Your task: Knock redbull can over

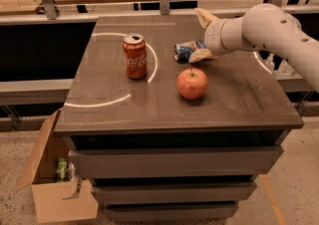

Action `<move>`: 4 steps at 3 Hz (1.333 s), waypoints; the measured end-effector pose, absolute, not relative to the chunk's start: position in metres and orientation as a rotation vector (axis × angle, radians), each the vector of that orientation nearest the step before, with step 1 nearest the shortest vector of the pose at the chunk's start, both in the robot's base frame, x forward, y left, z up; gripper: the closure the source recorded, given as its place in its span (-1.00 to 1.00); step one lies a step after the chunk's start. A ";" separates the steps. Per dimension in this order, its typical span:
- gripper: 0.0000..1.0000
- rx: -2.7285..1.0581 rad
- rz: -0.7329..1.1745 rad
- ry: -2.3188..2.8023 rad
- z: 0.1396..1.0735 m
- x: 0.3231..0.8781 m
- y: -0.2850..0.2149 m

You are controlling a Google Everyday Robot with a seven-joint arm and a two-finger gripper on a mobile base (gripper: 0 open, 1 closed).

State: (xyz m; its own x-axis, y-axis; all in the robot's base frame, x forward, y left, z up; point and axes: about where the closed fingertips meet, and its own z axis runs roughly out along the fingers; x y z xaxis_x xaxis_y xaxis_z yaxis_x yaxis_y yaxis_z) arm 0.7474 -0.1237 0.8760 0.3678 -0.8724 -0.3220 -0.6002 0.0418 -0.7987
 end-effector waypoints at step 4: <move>-1.00 -1.656 -0.350 1.329 0.877 0.747 -0.124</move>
Offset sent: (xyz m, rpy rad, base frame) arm -0.0390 -0.1686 0.1100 0.5016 -0.4433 -0.5922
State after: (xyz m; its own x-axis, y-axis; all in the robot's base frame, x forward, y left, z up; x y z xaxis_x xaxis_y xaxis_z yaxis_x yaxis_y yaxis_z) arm 0.7474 -0.1236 0.8769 0.3678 -0.8723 -0.3223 -0.6001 0.0421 -0.7988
